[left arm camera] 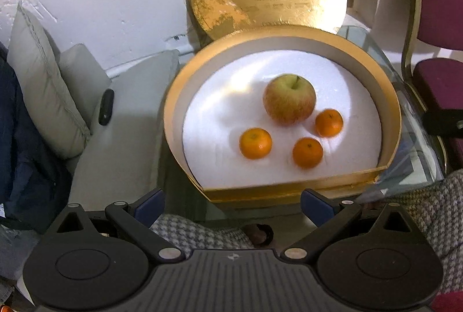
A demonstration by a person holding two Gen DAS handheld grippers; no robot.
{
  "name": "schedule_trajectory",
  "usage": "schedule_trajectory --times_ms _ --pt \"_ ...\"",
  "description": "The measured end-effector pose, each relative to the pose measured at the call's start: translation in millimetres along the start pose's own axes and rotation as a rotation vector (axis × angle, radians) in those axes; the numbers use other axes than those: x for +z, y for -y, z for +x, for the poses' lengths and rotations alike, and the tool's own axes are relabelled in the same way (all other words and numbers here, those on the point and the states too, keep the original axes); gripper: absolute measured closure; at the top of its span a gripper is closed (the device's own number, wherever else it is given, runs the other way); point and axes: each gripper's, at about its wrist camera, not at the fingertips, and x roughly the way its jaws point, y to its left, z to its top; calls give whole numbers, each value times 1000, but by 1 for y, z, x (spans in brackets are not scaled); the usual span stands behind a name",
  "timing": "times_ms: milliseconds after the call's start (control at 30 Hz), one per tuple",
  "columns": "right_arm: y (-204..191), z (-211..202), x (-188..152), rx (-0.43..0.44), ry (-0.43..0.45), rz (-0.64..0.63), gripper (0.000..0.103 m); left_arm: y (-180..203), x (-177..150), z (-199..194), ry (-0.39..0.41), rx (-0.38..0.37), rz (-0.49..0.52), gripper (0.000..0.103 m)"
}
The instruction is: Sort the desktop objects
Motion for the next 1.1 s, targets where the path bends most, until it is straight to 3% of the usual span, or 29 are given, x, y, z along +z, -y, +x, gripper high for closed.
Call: schedule_trajectory --times_ms 500,733,1100 --pt "-4 -39 68 -23 166 -112 6 -45 50 -1 130 104 -88 1" --pt "-15 -33 100 -33 208 -136 6 -60 72 5 183 117 -135 1" --pt "-21 -9 162 -80 303 -201 4 -85 138 36 212 131 -100 1"
